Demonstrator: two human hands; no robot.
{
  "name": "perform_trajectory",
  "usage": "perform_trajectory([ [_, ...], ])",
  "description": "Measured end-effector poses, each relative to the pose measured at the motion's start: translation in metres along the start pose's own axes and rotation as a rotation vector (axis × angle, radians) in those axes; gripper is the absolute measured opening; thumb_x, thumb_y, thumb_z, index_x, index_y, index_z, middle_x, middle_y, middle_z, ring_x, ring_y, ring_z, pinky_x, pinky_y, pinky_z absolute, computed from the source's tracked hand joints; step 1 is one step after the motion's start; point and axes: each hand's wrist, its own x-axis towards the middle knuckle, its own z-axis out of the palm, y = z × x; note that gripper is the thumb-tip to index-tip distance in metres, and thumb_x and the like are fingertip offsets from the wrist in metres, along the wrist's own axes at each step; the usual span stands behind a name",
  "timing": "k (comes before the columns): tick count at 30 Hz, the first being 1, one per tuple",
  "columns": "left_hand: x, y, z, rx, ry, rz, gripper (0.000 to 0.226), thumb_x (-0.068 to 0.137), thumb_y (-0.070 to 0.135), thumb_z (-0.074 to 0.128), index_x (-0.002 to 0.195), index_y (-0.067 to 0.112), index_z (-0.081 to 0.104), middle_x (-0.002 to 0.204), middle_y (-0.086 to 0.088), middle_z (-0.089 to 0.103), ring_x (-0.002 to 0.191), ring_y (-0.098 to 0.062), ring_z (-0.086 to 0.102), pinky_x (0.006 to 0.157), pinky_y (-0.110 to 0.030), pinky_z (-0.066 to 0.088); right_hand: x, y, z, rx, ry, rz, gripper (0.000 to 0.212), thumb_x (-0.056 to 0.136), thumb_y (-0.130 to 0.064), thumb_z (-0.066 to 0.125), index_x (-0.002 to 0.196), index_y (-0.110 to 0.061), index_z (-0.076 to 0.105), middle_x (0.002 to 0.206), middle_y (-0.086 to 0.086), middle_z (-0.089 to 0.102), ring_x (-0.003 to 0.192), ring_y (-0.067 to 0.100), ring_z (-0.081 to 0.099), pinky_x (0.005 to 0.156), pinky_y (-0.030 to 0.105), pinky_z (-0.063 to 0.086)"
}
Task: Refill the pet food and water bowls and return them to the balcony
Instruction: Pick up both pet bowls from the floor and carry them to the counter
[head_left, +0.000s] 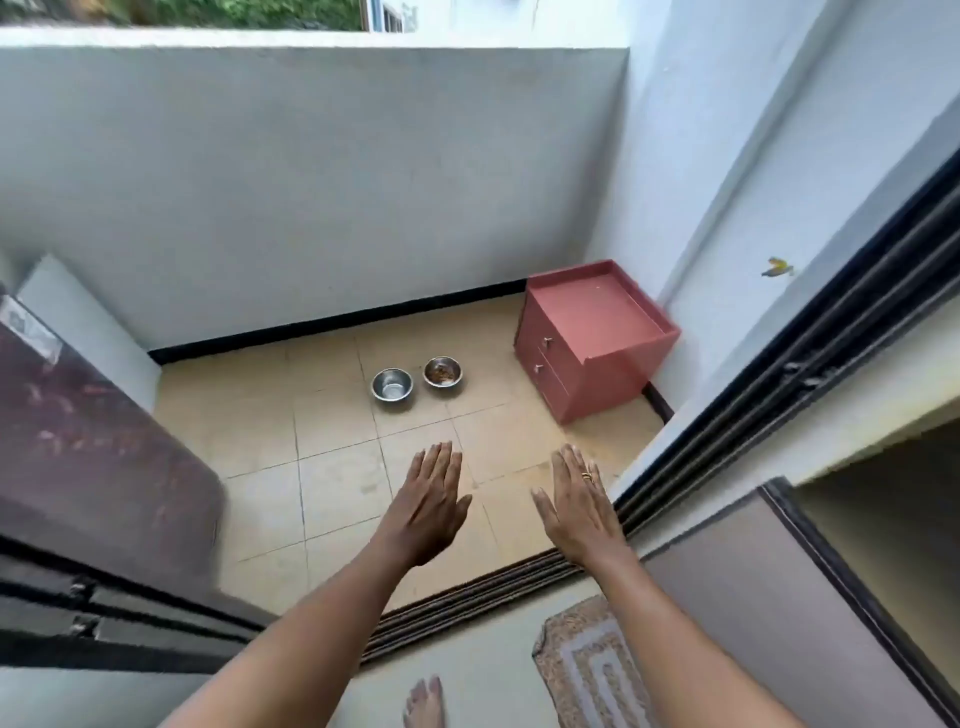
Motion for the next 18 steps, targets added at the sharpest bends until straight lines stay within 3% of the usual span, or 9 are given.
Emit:
perform_trajectory([
  [5, 0.035, -0.051, -0.012, -0.031, 0.003, -0.123, 0.072, 0.1, 0.045, 0.023, 0.152, -0.003, 0.038, 0.158, -0.024, 0.038, 0.15, -0.038, 0.034, 0.122, -0.052, 0.028, 0.071, -0.023, -0.008, 0.028, 0.005, -0.049, 0.069, 0.11, -0.041, 0.035, 0.164, -0.005, 0.013, 0.175, 0.015, 0.006, 0.163, 0.022, -0.001, 0.129, 0.038, -0.006],
  [10, 0.076, -0.091, -0.014, -0.027, -0.017, -0.153, 0.071, 0.1, 0.045, 0.024, 0.15, -0.003, 0.04, 0.157, -0.025, 0.041, 0.147, -0.038, 0.038, 0.121, -0.052, 0.031, 0.138, -0.031, -0.015, -0.014, -0.014, -0.08, 0.066, 0.11, -0.043, 0.034, 0.162, -0.004, 0.021, 0.174, 0.017, 0.011, 0.162, 0.026, 0.005, 0.131, 0.043, 0.004],
  [18, 0.187, -0.16, -0.004, -0.019, -0.028, -0.237, 0.07, 0.1, 0.043, 0.027, 0.147, -0.005, 0.044, 0.153, -0.026, 0.046, 0.145, -0.039, 0.042, 0.118, -0.053, 0.036, 0.295, -0.028, -0.004, -0.033, -0.068, -0.176, 0.066, 0.11, -0.043, 0.035, 0.162, -0.004, 0.022, 0.173, 0.017, 0.014, 0.162, 0.027, 0.009, 0.131, 0.043, 0.005],
])
